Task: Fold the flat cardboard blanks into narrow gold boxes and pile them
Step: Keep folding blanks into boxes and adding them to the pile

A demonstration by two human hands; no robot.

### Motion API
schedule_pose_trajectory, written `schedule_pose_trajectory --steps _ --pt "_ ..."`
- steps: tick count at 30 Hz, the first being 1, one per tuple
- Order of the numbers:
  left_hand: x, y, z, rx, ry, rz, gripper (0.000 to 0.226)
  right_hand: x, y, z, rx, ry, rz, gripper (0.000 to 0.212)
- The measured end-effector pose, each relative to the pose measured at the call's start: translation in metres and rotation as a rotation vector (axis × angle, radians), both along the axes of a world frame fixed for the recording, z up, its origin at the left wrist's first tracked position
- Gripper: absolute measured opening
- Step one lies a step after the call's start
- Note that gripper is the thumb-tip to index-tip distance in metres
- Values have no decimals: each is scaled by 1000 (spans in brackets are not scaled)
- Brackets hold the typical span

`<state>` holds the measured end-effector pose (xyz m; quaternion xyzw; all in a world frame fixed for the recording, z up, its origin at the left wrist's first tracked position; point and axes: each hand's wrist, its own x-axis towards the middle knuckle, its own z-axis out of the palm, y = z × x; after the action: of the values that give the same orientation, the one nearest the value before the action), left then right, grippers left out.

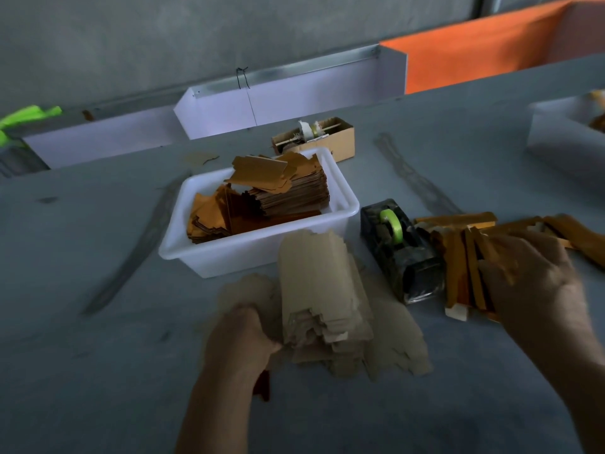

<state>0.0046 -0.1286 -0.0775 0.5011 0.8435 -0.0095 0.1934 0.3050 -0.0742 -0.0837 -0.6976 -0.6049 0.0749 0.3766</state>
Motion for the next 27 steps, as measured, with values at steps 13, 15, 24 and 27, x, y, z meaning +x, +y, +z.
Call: schedule_pose_trajectory --steps 13,15,24,27 --pt "-9 19 -10 250 1 226 39 -14 -16 15 -28 2 102 26" --pt "-6 23 -10 306 -50 280 48 -16 -17 17 -33 -3 123 26" --pt "-20 37 -8 121 -66 259 60 -23 -24 22 -4 17 180 25" --pt "-21 35 0 113 -109 243 52 -26 -25 25 5 41 206 24"
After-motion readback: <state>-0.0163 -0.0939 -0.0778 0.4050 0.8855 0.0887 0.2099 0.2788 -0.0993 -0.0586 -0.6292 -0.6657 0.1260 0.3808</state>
